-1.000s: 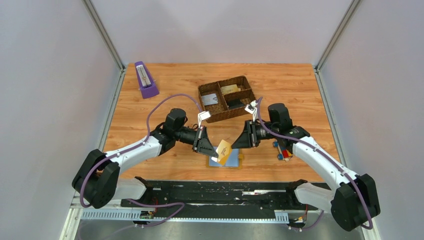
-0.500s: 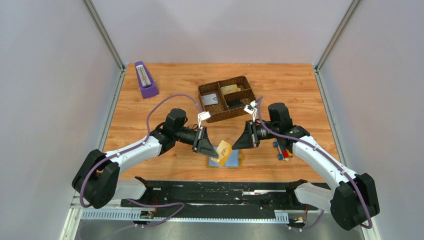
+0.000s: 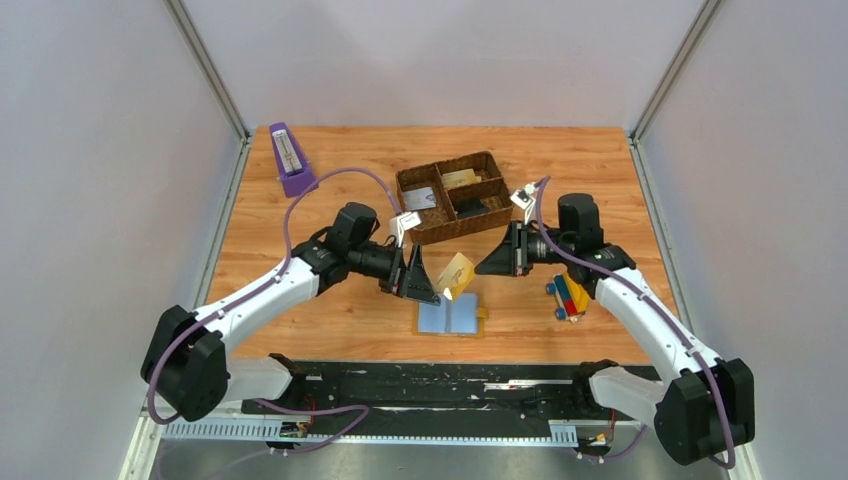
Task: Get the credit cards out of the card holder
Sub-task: Place the credit card in the storage box.
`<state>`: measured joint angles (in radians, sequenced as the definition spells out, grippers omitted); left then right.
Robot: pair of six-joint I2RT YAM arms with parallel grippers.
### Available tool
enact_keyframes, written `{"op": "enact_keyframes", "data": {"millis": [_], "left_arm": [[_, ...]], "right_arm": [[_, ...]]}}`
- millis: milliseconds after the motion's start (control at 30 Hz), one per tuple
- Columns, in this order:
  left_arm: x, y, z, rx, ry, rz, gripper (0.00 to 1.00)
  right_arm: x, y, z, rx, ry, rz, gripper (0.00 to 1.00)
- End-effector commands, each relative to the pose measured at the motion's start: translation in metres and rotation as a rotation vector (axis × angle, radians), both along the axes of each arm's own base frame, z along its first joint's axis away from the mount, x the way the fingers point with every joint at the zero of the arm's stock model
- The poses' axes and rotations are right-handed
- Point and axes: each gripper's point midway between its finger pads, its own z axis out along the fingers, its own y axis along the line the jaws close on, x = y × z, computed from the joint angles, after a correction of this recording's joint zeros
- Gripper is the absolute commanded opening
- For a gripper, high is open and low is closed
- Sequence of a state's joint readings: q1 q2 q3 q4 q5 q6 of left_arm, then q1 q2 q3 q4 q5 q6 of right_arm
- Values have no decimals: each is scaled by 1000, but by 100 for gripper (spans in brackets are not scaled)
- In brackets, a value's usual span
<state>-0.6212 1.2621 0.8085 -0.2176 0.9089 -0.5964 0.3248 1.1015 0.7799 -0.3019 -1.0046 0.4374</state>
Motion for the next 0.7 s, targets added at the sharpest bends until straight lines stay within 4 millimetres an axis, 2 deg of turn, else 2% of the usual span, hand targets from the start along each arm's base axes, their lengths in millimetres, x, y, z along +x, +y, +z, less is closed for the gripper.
{"op": "enact_keyframes", "data": {"millis": [0,100,133,400,533,667], "left_arm": [[13,15,5,123,-132,54,100],[16,25,3,198,-153,84,100],[23,29,5,226,-186,117,100],[36,67,-2,430,-306,207,100],[40,78,2,471,-354,245,100],[42,84,7,477,-384,274,100]], "right_arm": [[36,-10,29,10,-91,-109,0],[67,-21,36,-19,-116,-205,0],[78,-25,38,-30,-127,-238,0],[197,-55,35,-173,-166,-533,0],[249,-60,33,-202,-193,-617,0],[294,-60,26,-210,-217,-660,0]]}}
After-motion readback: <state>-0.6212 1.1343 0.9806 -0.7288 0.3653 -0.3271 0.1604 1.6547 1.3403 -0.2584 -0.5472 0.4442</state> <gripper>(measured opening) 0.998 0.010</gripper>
